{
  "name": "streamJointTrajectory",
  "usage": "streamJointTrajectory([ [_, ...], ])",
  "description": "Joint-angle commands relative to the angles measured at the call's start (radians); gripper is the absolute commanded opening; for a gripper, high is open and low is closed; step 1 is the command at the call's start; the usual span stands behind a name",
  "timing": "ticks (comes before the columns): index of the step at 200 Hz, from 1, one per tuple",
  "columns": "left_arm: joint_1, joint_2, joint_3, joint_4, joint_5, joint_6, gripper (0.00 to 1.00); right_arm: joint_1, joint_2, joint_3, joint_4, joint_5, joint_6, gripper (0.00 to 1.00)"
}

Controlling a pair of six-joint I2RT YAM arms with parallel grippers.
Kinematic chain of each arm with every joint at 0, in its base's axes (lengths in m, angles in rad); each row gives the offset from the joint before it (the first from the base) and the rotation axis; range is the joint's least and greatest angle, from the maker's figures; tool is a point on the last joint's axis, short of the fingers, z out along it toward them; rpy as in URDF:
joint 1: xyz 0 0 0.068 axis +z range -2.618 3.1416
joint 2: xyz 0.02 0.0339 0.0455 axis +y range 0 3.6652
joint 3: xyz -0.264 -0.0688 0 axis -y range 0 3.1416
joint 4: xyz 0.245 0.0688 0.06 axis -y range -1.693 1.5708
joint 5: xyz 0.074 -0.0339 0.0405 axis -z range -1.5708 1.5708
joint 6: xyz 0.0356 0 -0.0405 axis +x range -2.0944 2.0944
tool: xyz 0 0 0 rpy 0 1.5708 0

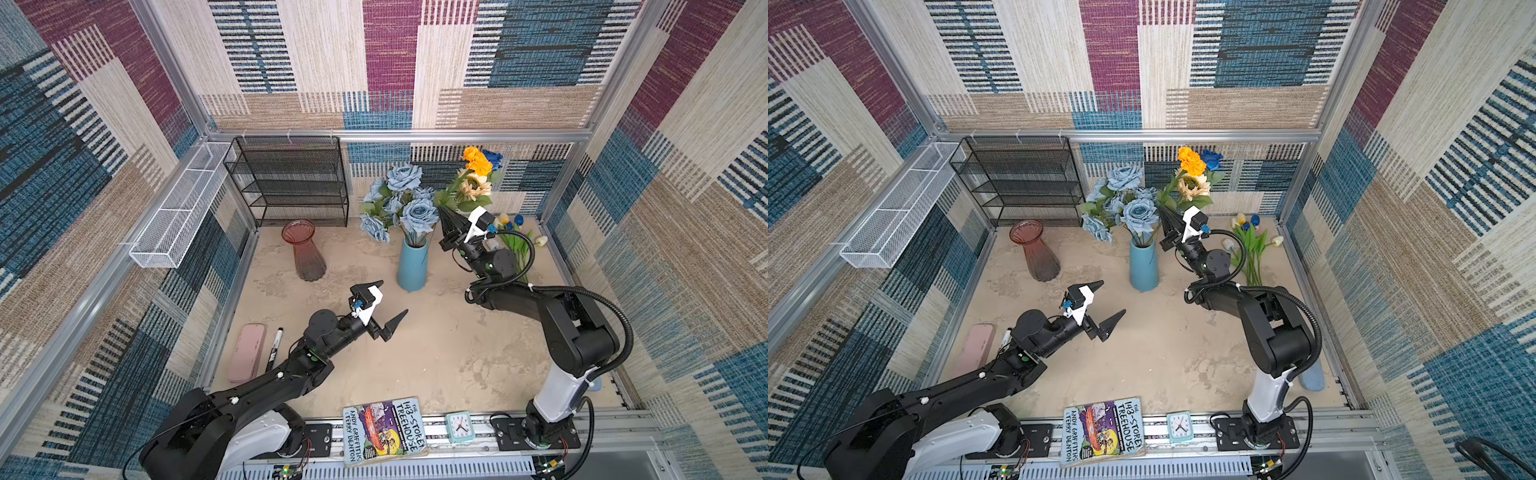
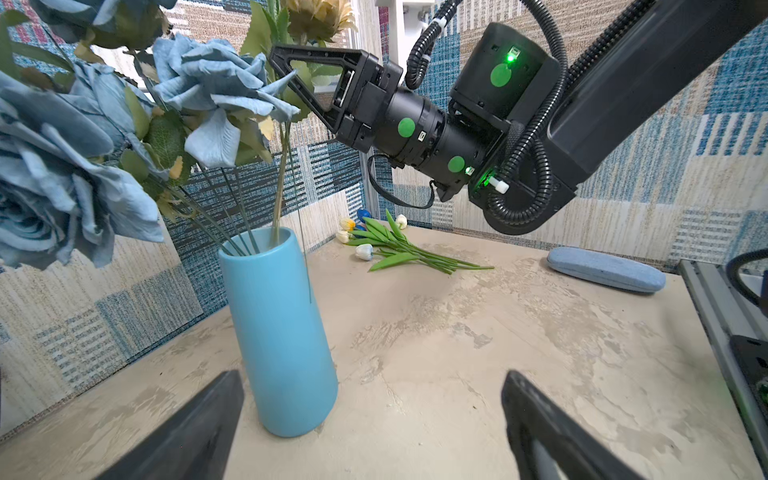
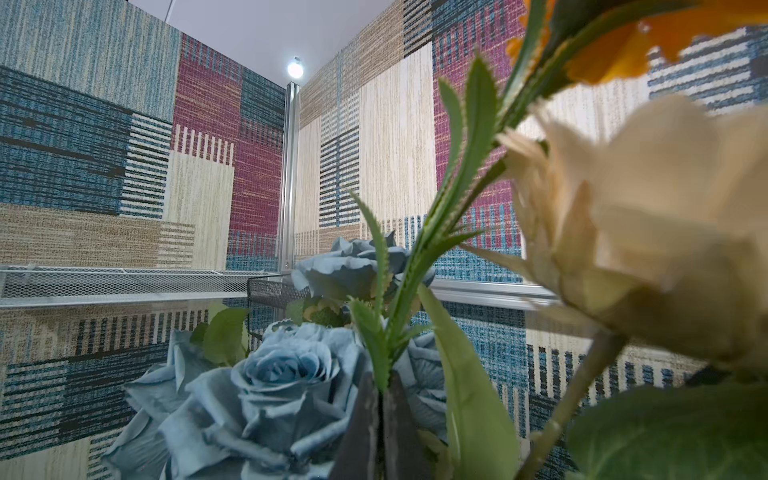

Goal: Arrange the flowers into the vase
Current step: 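Carry the orange flower over the light-blue vase and lower its stem in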

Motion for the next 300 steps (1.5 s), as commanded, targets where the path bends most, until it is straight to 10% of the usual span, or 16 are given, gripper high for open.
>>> streamJointTrajectory([
  [1, 0.0, -0.002, 0.001, 0.048, -0.007, 0.018, 1.0, 0.004, -0.014, -0.002, 0.271, -0.015, -0.002, 0.0],
  [300, 0.0, 0.014, -0.013, 0.055, -0.031, 0.038, 1.0, 0.006, 0.002, 0.002, 0.346, -0.04, 0.0, 0.0],
])
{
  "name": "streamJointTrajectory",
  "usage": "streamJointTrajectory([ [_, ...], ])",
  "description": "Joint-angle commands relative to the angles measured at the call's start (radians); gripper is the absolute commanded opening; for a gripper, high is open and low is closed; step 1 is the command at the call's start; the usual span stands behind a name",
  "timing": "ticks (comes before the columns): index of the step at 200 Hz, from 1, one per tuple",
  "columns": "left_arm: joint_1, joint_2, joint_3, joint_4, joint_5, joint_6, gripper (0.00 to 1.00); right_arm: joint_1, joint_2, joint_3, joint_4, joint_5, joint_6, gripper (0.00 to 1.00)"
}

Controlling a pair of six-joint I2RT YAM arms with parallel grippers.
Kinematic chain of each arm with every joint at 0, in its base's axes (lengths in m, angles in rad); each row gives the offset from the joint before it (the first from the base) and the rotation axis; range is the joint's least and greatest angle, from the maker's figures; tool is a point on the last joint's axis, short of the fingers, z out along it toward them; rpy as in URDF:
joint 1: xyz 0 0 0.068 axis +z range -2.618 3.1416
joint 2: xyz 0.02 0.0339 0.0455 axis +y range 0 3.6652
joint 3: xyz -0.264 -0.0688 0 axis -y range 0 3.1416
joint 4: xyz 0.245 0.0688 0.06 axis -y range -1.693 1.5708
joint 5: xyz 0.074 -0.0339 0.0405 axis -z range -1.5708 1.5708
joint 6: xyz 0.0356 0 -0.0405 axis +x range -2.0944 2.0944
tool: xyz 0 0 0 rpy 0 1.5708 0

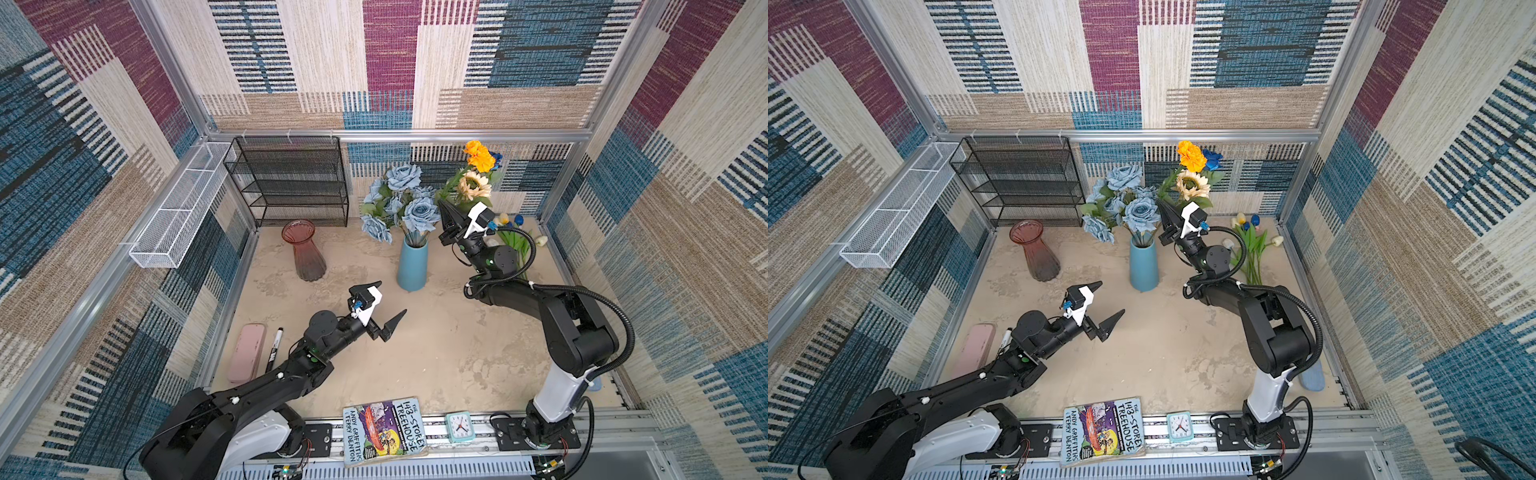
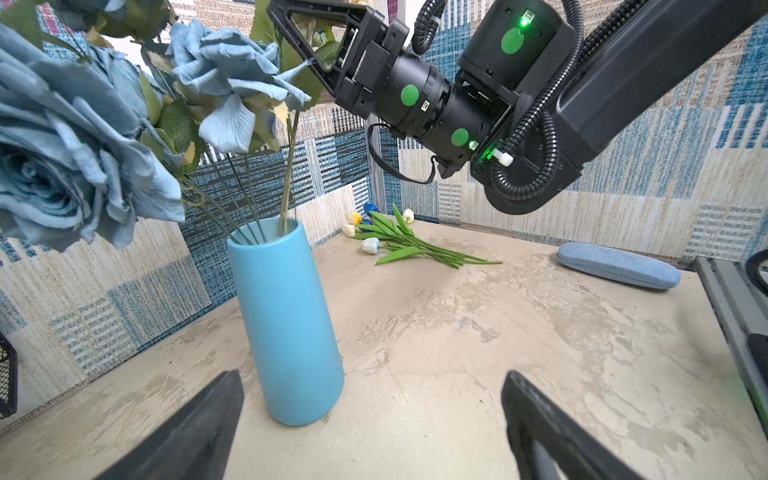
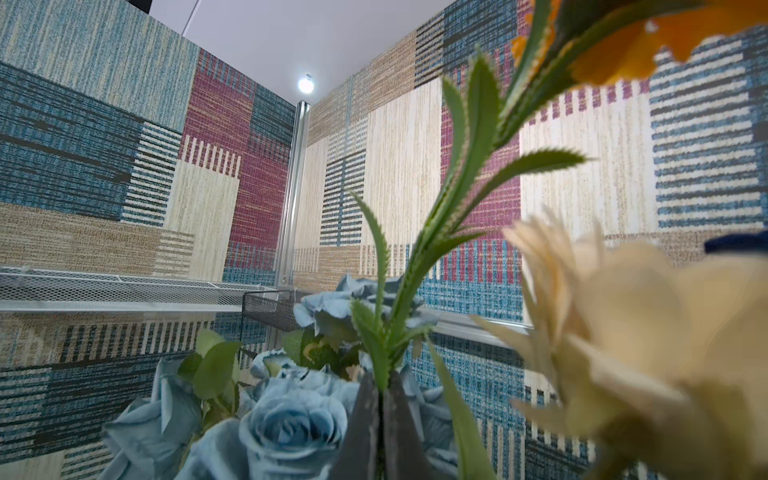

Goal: Arrange the flowers into the vase
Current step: 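Carry the orange flower over the light-blue vase and lower its stem in, then open the right gripper to release the orange flower and withdraw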

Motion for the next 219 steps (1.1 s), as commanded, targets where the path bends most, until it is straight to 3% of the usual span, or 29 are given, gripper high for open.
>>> streamJointTrajectory([
  [1, 0.0, 0.009, 0.0, 0.055, -0.01, 0.033, 1.0, 0.003, -0.003, -0.039, 0.346, -0.02, 0.035, 0.0],
  [124, -0.001, 0.036, -0.012, 0.095, -0.002, 0.019, 1.0, 0.012, -0.015, -0.192, 0.27, -0.033, 0.0, 0.04],
  [145, 0.0, 0.038, -0.011, 0.1, 0.0, 0.019, 1.0, 0.015, -0.016, -0.191, 0.236, -0.028, -0.01, 0.1],
  [180, 0.0, 0.04, -0.011, 0.1, 0.004, 0.018, 1.0, 0.017, -0.036, -0.188, 0.169, -0.026, -0.029, 0.36],
  [219, 0.0, 0.046, -0.011, 0.11, 0.004, 0.015, 1.0, 0.018, -0.068, -0.19, 0.092, -0.001, -0.027, 0.5],
])
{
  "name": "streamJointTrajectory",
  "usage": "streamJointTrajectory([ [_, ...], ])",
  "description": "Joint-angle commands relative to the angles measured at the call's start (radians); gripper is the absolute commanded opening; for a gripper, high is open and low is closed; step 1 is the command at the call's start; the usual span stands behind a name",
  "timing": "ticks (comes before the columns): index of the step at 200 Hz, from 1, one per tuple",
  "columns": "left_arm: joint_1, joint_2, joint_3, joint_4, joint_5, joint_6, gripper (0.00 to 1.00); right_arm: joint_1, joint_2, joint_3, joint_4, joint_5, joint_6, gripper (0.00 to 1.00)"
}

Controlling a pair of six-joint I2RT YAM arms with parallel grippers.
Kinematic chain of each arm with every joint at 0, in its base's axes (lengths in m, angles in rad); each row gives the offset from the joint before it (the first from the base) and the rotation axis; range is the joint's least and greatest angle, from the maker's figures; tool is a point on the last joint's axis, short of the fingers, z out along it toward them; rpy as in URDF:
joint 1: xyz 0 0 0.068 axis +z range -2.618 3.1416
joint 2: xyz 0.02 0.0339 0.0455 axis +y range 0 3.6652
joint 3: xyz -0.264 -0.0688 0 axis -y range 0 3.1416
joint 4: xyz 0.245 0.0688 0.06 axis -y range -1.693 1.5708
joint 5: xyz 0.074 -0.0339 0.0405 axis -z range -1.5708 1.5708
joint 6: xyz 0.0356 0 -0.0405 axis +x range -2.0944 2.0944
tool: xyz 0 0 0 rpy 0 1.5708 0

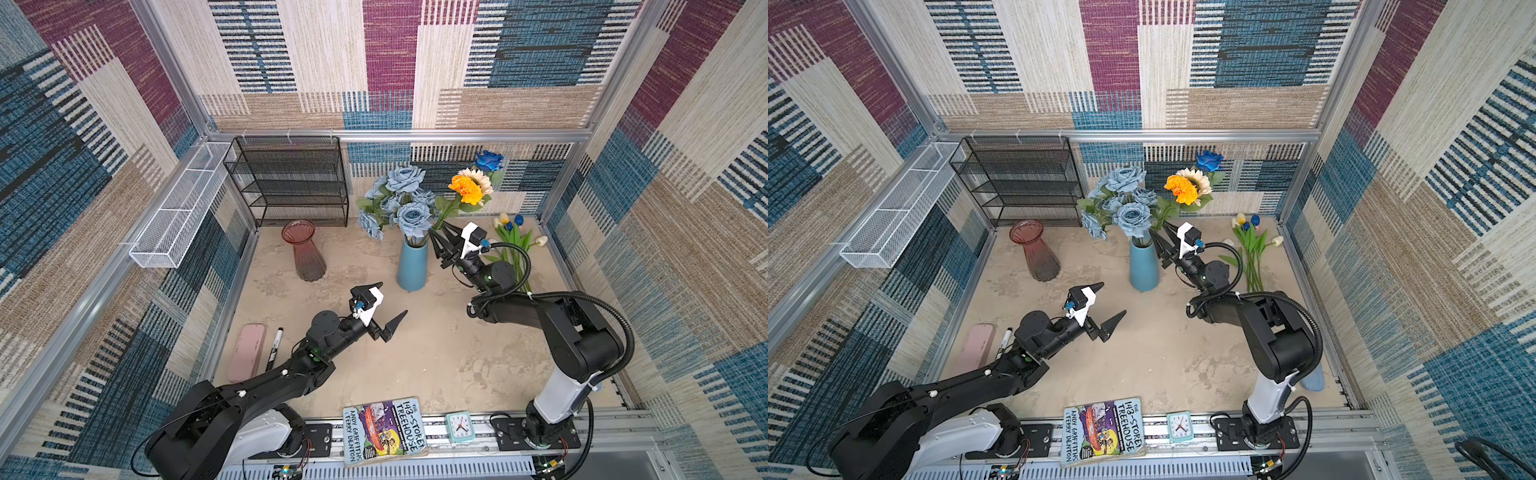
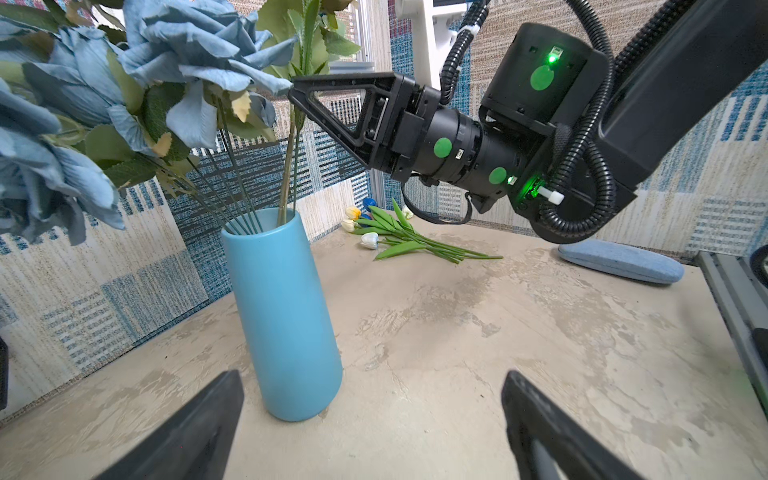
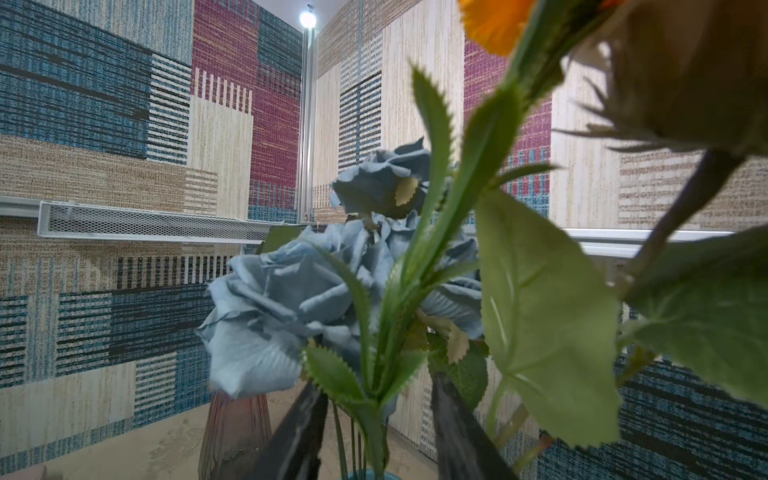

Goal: Arrange the flowers into the vase
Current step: 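Open the right gripper to release the orange flower and withdraw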

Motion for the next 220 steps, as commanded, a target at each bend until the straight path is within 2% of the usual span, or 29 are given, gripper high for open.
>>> streamJointTrajectory([
  [1, 0.0, 0.004, -0.003, 0.06, 0.003, 0.013, 1.0, 0.001, -0.023, -0.002, 0.092, 0.019, -0.001, 0.51],
  [18, 0.0, 0.003, -0.002, 0.063, 0.005, 0.011, 1.0, 0.002, -0.048, -0.016, 0.056, 0.04, 0.013, 0.59],
  [50, 0.0, 0.0, 0.001, 0.052, 0.002, 0.018, 1.0, 0.002, -0.116, -0.076, 0.017, 0.056, 0.027, 0.67],
  [117, 0.006, 0.031, 0.071, -0.024, -0.013, 0.002, 1.0, 0.002, -0.25, -0.229, -0.033, 0.043, 0.01, 0.72],
  [130, 0.013, 0.064, 0.092, -0.019, -0.027, -0.013, 1.0, 0.002, -0.277, -0.264, -0.041, 0.045, 0.007, 0.73],
  [185, 0.057, 0.308, 0.242, 0.078, -0.021, -0.072, 1.0, 0.004, -0.456, -0.426, -0.105, 0.097, -0.038, 0.9],
  [189, 0.062, 0.328, 0.255, 0.083, -0.021, -0.078, 1.0, 0.004, -0.474, -0.438, -0.116, 0.108, -0.039, 0.94],
  [203, 0.072, 0.391, 0.297, 0.103, -0.009, -0.086, 1.0, 0.004, -0.545, -0.489, -0.146, 0.129, -0.045, 0.99],
  [220, 0.074, 0.445, 0.332, 0.127, -0.017, -0.081, 1.0, 0.004, -0.637, -0.54, -0.217, 0.149, -0.056, 1.0],
])
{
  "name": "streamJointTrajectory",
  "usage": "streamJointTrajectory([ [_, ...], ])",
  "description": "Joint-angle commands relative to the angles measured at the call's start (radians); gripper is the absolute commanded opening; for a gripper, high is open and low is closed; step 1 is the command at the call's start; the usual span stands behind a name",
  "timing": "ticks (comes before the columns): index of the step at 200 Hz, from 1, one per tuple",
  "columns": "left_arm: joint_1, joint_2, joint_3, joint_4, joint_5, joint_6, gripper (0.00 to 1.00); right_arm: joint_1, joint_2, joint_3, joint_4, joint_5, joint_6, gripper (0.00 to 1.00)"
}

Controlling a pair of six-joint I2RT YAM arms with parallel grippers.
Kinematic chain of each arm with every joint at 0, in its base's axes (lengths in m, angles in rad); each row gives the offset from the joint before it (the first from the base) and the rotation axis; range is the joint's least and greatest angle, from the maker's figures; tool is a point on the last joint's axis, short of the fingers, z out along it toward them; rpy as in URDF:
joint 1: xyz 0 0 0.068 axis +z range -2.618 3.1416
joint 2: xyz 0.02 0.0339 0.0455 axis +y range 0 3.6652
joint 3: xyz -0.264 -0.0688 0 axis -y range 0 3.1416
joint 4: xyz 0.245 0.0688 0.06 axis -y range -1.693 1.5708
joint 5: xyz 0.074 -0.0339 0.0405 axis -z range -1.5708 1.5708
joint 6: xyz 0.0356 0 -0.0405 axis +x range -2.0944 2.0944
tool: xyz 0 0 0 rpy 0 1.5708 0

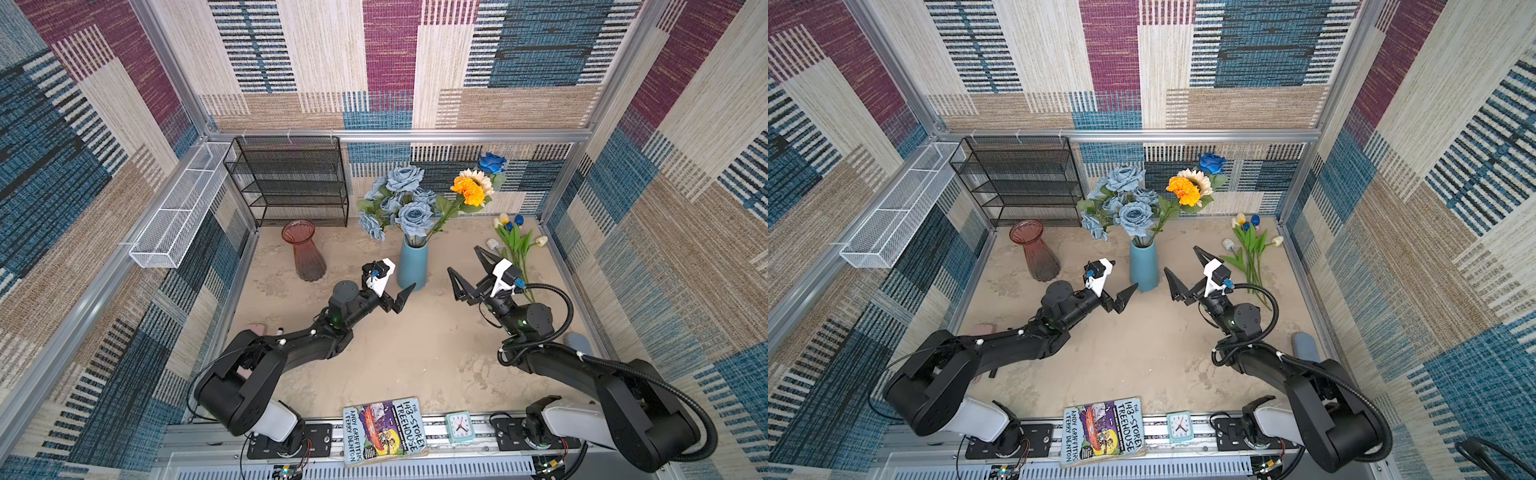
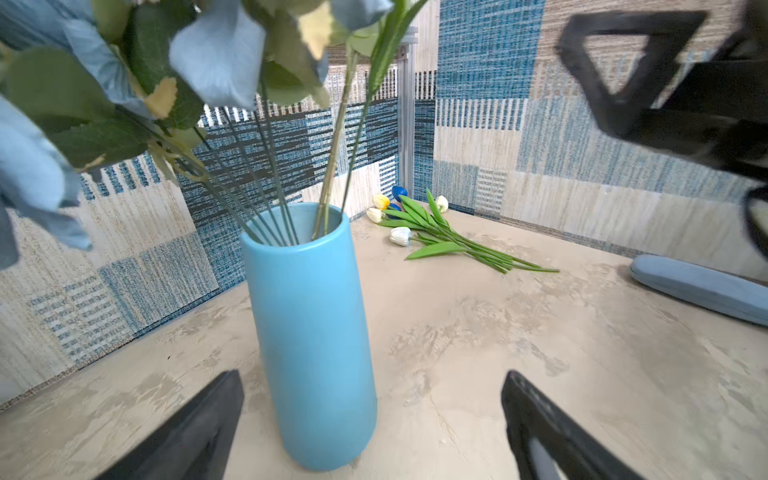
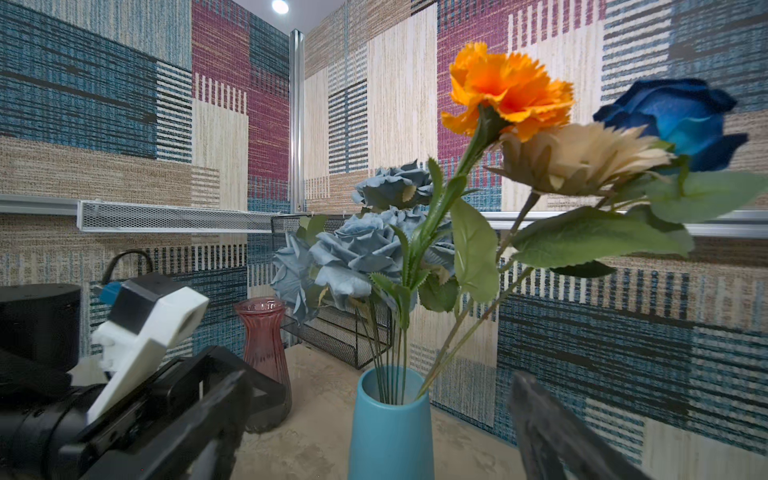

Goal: Arrange the flowers into the vase
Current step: 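Open the right gripper to release the orange flower and withdraw, then move the left gripper to the light-blue vase while the right gripper draws back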

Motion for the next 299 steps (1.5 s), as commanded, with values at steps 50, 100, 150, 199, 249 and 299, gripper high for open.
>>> streamJointTrajectory([
  [50, 0.005, 0.209, 0.216, -0.019, -0.009, 0.011, 1.0, 0.001, -0.315, -0.229, -0.218, 0.128, -0.053, 1.0],
  [100, 0.007, 0.34, 0.338, -0.027, -0.019, -0.015, 1.0, 0.001, -0.371, -0.305, -0.173, 0.114, -0.014, 1.0],
  [150, 0.007, 0.444, 0.449, -0.045, -0.021, -0.015, 1.0, 0.001, -0.36, -0.304, -0.172, 0.117, -0.007, 1.0],
  [199, 0.007, 0.495, 0.502, -0.053, -0.055, 0.004, 1.0, 0.002, -0.38, -0.308, -0.177, 0.121, -0.008, 1.0],
  [249, 0.007, 0.546, 0.541, -0.035, -0.076, 0.014, 0.89, 0.001, -0.368, -0.303, -0.179, 0.121, -0.002, 1.0],
  [299, 0.007, 0.586, 0.565, -0.009, -0.131, 0.039, 0.74, 0.002, -0.357, -0.3, -0.176, 0.124, 0.001, 1.0],
])
